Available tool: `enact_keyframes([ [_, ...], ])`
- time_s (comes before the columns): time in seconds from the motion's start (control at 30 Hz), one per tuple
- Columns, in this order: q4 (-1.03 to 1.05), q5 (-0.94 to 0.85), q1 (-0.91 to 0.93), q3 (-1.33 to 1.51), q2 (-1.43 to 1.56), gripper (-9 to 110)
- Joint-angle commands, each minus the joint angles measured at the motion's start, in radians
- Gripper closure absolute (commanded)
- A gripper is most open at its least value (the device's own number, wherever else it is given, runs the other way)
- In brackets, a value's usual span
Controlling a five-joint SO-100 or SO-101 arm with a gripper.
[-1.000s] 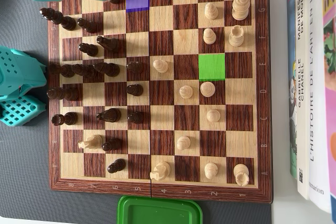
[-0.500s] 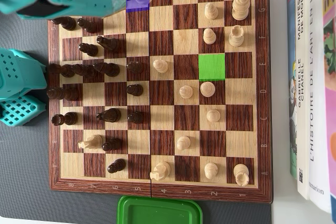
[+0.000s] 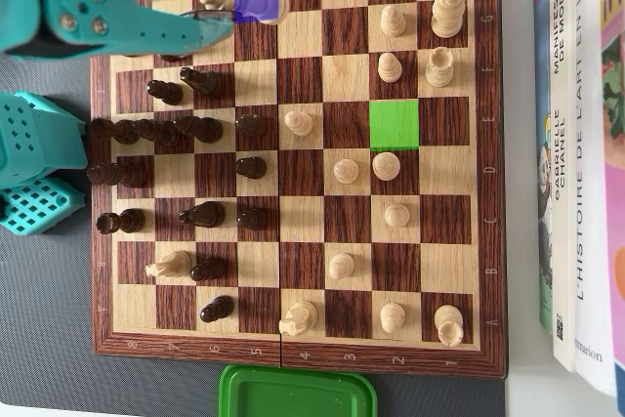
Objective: Play chess
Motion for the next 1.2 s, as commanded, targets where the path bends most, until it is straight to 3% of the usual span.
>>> enact_keyframes([
  [0.0,-0.005,-0.005,0.023,-0.069,0.035,100],
  [0.37,-0.011,-0.005,0.038,-0.117,0.015,100],
  [1.17,-0.012,-0.112,0.192,-0.307,-0.319,100],
])
